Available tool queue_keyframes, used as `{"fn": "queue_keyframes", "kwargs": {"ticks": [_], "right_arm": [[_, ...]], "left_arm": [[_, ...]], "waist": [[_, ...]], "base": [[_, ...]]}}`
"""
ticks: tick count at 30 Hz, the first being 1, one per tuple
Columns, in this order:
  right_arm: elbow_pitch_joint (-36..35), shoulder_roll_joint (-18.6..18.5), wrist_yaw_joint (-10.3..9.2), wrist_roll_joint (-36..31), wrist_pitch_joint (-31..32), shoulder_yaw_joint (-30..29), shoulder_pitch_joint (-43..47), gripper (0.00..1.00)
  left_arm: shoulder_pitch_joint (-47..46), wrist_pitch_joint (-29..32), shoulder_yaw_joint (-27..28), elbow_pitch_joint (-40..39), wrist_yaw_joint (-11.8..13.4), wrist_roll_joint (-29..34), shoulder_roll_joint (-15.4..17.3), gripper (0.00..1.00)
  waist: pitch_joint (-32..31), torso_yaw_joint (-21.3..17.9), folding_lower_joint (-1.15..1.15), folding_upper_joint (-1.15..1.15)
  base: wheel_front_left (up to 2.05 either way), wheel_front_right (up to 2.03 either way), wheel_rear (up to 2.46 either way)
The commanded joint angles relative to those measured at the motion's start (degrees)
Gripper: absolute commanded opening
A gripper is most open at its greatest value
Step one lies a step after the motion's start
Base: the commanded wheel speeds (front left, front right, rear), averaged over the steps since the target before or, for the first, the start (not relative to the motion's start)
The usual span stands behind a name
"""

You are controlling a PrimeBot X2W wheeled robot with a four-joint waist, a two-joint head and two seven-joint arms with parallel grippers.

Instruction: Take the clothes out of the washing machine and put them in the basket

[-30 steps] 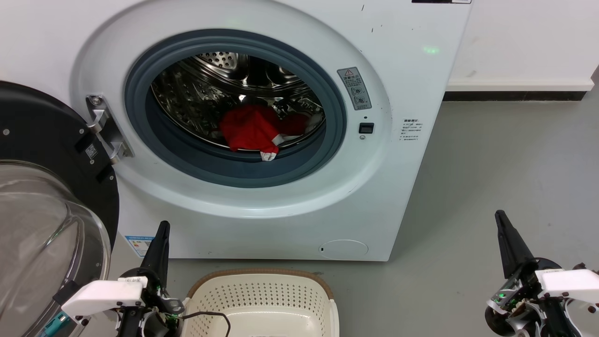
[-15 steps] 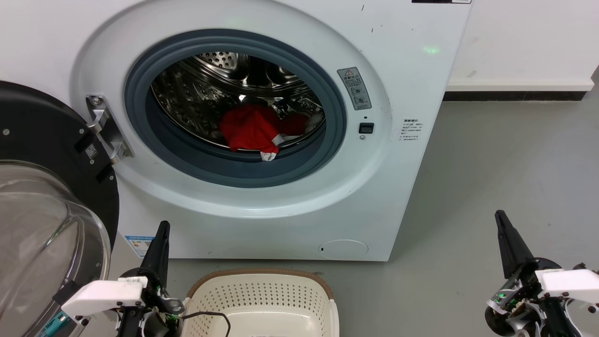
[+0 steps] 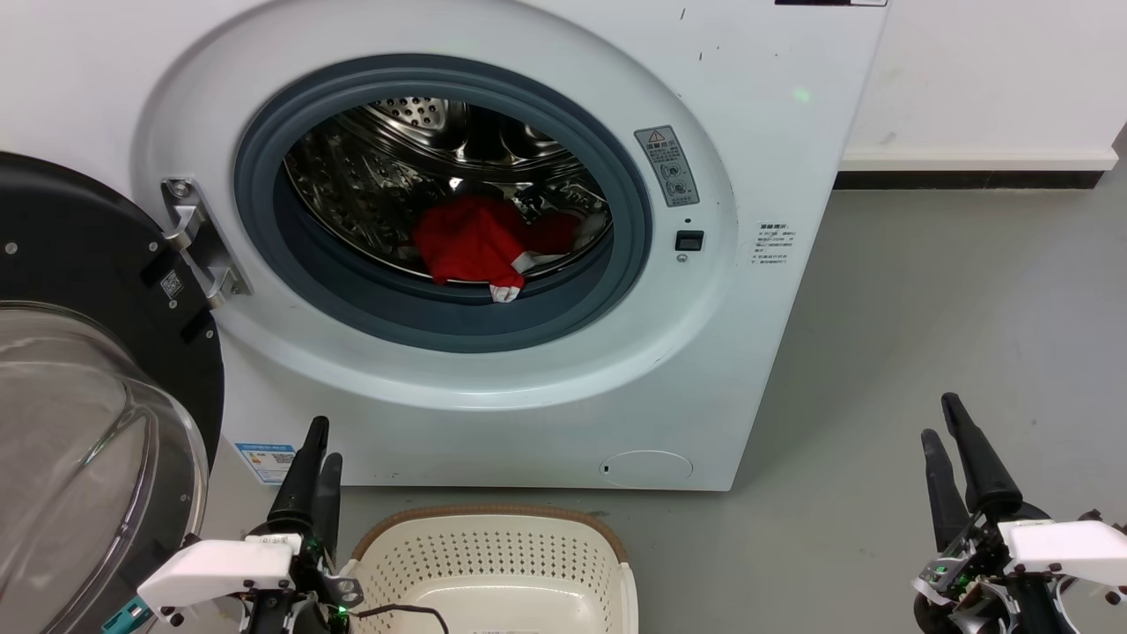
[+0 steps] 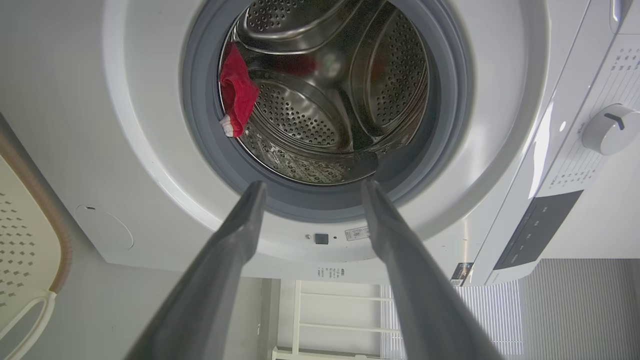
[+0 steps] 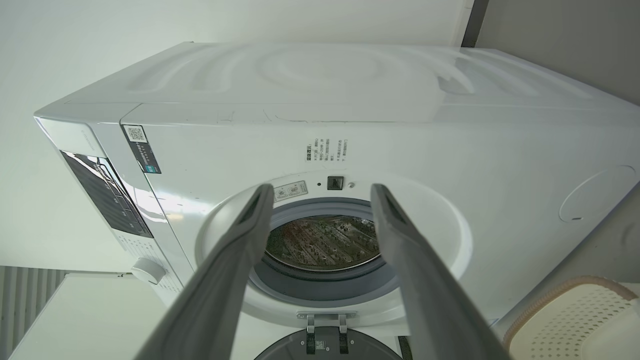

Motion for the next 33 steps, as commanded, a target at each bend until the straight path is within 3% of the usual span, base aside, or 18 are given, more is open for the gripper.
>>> {"fn": "queue_keyframes", "kwargs": {"ticks": [1, 10, 33], "right_arm": [[-1.59, -0.02, 0.01, -0.75, -0.7, 0.25, -0.61, 1.0], [-3.46, -0.01, 0.01, -5.07, -3.09, 0.17, 0.27, 1.0], [-9.01, 0.01, 0.01, -39.84, -8.21, 0.98, 2.25, 1.0]], "left_arm": [[-1.76, -0.69, -0.46, -1.07, -0.02, 0.8, 0.16, 1.0], [-2.4, -3.06, -1.92, -1.99, -0.02, 6.96, 0.17, 1.0], [-3.48, -8.2, -4.06, -5.82, 0.06, 34.7, 0.19, 1.0]], "waist": [[0.01, -0.01, 0.0, 0.0], [0.02, 0.0, 0.0, 0.0], [-0.11, 0.25, 0.0, 0.0]], "base": [[0.0, 0.0, 0.0], [0.0, 0.0, 0.0], [0.0, 0.0, 0.0]]}}
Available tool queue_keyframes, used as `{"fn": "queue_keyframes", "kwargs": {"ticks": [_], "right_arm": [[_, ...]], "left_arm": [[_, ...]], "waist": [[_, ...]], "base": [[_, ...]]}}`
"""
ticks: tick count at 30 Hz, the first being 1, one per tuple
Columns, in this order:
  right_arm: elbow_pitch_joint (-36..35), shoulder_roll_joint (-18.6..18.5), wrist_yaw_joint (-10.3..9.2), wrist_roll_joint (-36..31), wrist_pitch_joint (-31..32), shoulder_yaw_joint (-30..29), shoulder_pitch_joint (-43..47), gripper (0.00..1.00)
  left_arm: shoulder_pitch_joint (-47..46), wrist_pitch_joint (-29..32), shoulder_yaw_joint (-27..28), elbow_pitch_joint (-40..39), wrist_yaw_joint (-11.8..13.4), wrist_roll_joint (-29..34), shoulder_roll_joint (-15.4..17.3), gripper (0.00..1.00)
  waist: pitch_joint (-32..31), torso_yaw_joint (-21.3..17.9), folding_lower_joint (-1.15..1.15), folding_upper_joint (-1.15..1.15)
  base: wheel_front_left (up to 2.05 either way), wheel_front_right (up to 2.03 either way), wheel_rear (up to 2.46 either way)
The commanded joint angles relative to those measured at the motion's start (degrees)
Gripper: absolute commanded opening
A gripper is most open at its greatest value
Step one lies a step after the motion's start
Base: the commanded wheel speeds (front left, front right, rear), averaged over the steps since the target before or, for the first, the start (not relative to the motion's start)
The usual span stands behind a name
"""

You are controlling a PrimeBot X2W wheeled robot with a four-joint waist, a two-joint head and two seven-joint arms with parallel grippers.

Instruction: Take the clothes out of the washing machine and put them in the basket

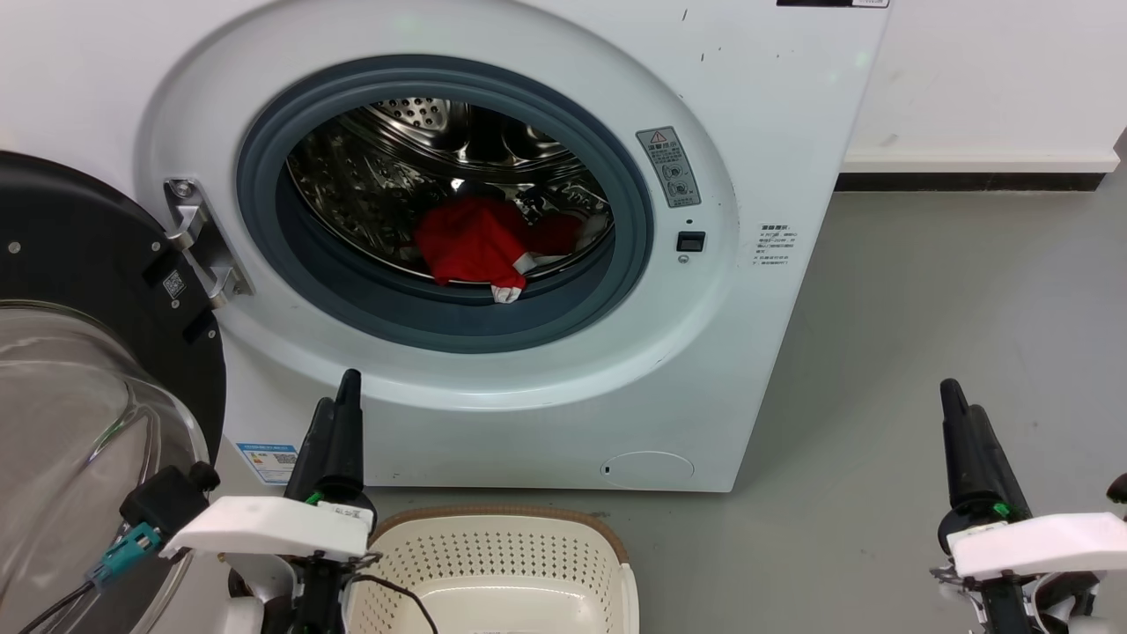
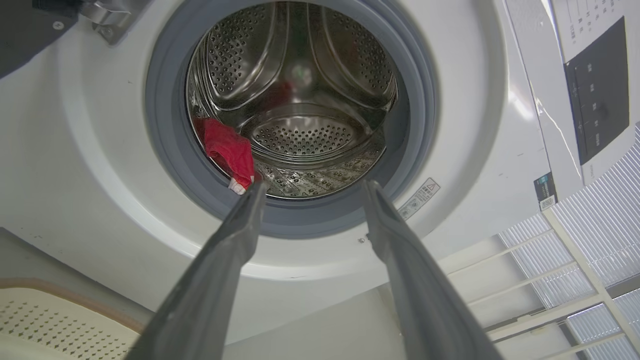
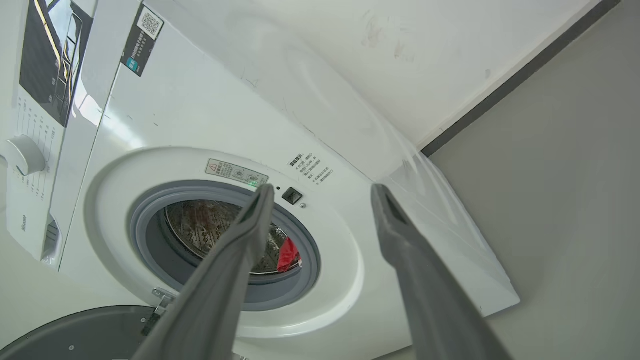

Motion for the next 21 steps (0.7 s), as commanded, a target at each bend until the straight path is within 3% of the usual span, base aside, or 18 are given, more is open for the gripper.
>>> {"fn": "queue_keyframes", "kwargs": {"ticks": [1, 10, 21], "right_arm": [[-1.6, -0.02, 0.02, -3.82, -0.64, 0.25, -0.01, 1.0], [-2.82, -0.02, 0.02, -14.99, -2.35, 0.87, 0.84, 1.0], [-2.66, 0.0, 0.02, -23.9, -4.04, 1.28, 1.54, 1.0]], "left_arm": [[-1.64, -0.7, -0.49, -1.08, 0.11, 2.96, 0.17, 1.0], [-2.03, -2.36, -2.16, -0.73, 0.51, 12.09, 0.17, 1.0], [-2.43, -4.1, -3.61, 0.01, 1.17, 20.55, 0.18, 1.0]], "waist": [[-0.01, 0.0, 0.0, 0.0], [-0.08, -0.06, 0.0, 0.0], [-0.13, 0.01, 0.0, 0.0]], "base": [[0.0, 0.0, 0.0], [0.0, 0.0, 0.0], [0.0, 0.0, 0.0]]}}
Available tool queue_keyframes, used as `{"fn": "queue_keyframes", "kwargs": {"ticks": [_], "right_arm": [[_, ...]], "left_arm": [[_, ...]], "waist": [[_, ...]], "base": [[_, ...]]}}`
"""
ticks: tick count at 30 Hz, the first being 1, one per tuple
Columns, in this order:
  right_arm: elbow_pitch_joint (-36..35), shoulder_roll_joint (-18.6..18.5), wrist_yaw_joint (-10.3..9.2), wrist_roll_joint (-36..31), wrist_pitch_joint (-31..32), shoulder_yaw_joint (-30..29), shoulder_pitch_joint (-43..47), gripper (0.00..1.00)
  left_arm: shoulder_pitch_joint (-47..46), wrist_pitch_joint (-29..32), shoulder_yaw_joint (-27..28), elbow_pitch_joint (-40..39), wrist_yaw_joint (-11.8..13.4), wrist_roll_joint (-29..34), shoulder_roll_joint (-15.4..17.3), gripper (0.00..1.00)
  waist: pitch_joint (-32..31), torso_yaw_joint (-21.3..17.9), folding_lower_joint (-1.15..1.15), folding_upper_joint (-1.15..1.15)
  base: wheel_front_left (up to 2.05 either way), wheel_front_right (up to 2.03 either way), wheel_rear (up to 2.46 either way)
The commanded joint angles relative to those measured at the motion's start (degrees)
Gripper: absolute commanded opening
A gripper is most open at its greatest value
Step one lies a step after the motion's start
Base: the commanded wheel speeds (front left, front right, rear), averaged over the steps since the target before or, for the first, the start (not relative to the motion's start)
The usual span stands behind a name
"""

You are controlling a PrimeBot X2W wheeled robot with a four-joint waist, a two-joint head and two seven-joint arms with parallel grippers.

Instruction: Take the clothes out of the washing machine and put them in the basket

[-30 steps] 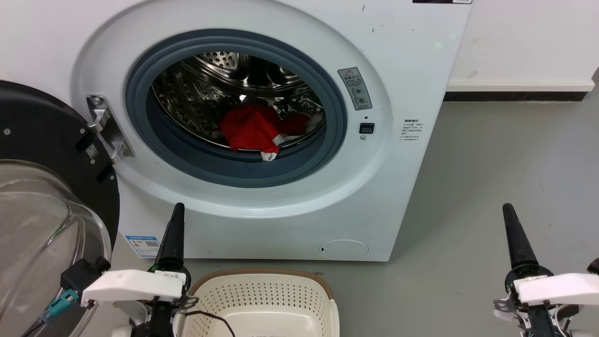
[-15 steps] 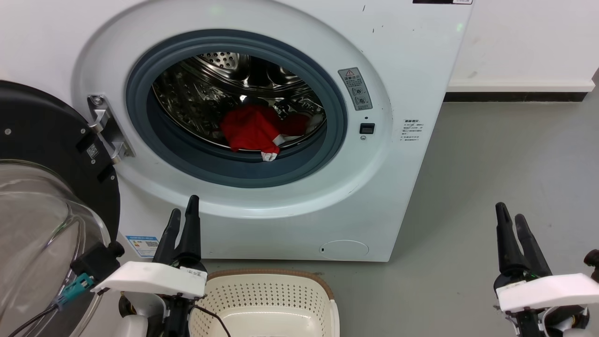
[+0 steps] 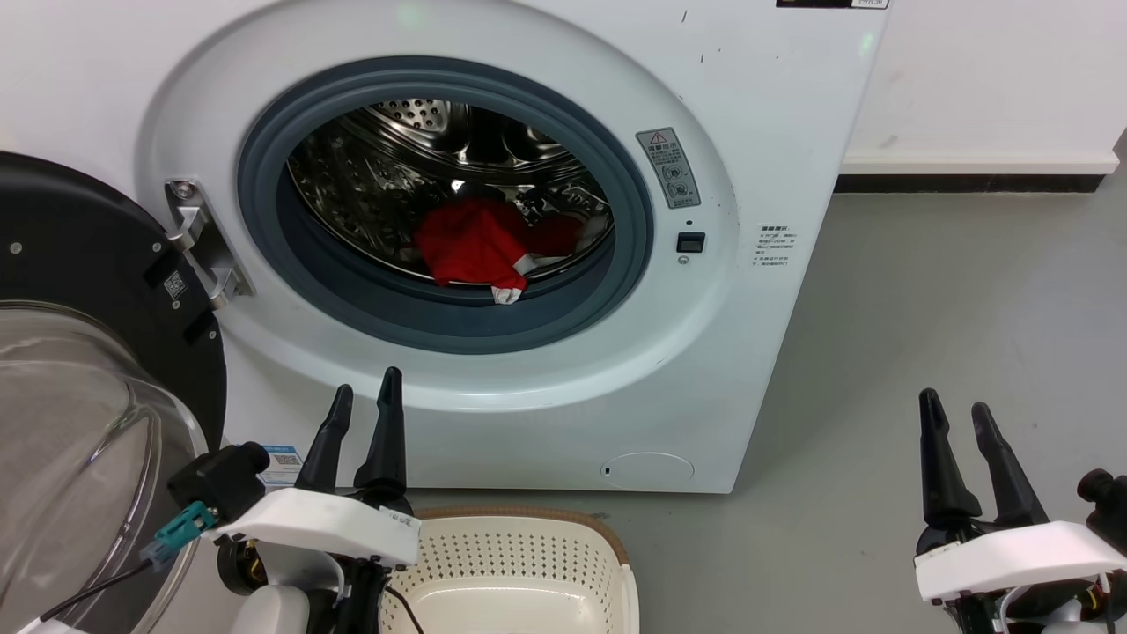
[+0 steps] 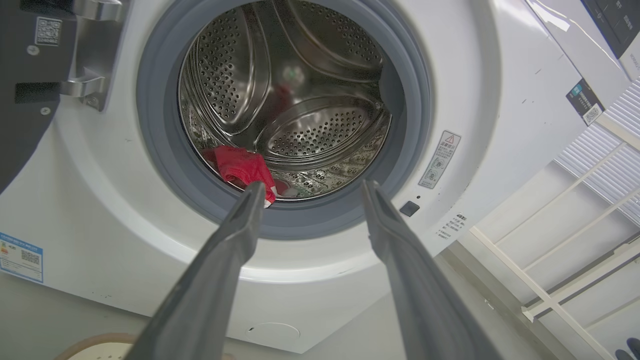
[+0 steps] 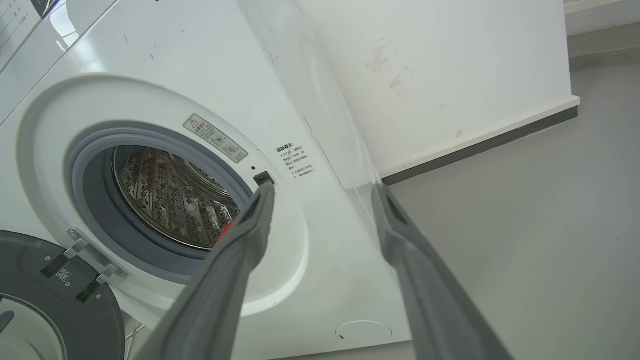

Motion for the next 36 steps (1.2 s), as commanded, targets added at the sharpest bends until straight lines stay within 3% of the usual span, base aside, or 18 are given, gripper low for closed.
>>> {"fn": "queue_keyframes", "kwargs": {"ticks": [1, 36], "right_arm": [[-0.65, -0.01, 0.01, -1.56, -0.48, 0.06, 0.15, 1.0], [0.35, 0.03, 0.0, -23.34, -5.37, -0.63, 1.63, 1.0]], "left_arm": [[-1.64, -0.54, -0.18, -0.43, 0.23, 1.61, 0.16, 1.0], [-2.17, -5.43, -2.67, 1.49, 0.93, 21.09, 0.16, 1.0]], "waist": [[0.0, 0.03, 0.0, 0.0], [-0.01, 0.4, 0.0, 0.0]], "base": [[0.0, 0.0, 0.0], [0.0, 0.0, 0.0]]}}
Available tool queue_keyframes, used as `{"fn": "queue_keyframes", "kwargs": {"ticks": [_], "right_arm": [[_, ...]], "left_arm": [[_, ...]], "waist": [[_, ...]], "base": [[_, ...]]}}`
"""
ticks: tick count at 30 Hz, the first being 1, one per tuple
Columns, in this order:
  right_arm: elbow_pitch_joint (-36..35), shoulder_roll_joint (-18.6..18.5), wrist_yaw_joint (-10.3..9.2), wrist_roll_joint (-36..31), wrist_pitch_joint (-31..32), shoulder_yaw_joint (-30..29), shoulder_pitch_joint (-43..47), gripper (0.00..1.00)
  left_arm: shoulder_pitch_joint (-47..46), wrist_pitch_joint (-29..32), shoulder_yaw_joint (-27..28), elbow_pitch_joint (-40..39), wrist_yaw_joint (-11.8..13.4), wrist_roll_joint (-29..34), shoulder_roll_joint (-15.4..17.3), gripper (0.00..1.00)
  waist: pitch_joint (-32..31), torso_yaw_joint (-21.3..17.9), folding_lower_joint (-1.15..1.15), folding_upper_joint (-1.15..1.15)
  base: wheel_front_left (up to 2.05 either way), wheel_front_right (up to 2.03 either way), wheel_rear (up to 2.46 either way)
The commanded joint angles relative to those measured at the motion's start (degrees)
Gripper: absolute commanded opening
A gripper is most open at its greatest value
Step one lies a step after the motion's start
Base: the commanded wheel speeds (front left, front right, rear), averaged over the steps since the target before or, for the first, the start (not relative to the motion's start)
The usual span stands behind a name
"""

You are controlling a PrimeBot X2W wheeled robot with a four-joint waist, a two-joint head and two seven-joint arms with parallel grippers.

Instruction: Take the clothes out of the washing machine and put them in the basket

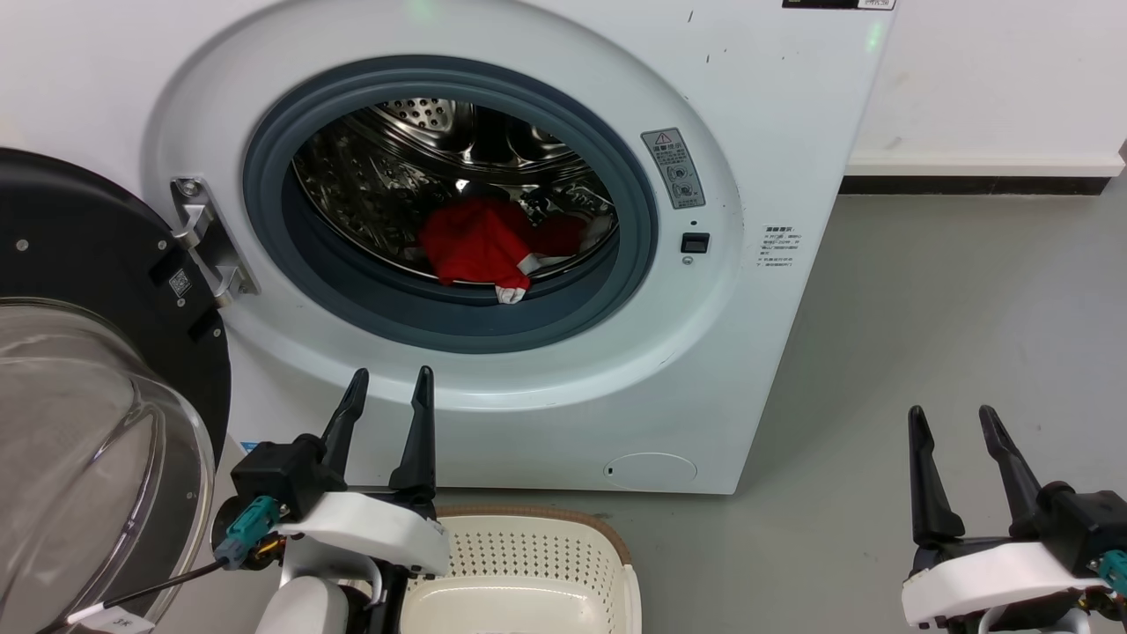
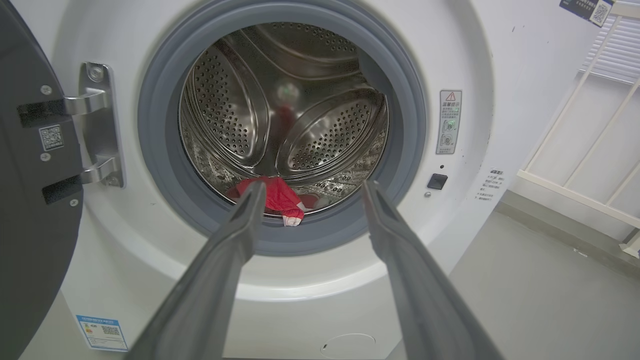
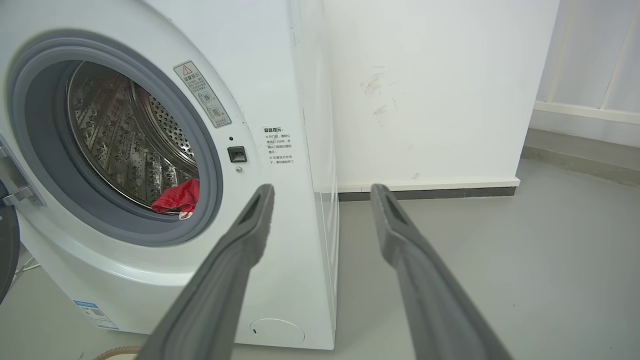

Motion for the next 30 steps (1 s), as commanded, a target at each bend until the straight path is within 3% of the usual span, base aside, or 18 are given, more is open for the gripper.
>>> {"fn": "queue_keyframes", "kwargs": {"ticks": [1, 30], "right_arm": [[-0.17, 0.04, -0.01, -1.44, -0.52, -0.11, 0.42, 1.0], [0.7, 0.07, -0.02, -11.75, -3.4, -0.53, 1.45, 1.0]], "left_arm": [[-1.11, -0.58, -0.3, -0.06, 0.03, 1.29, 0.13, 1.0], [-0.25, -3.35, -1.3, 1.22, 1.65, 11.59, 0.12, 1.0]], "waist": [[0.0, 0.02, 0.0, 0.0], [-0.18, 0.37, 0.0, 0.0]], "base": [[0.0, 0.0, 0.0], [0.0, 0.0, 0.0]]}}
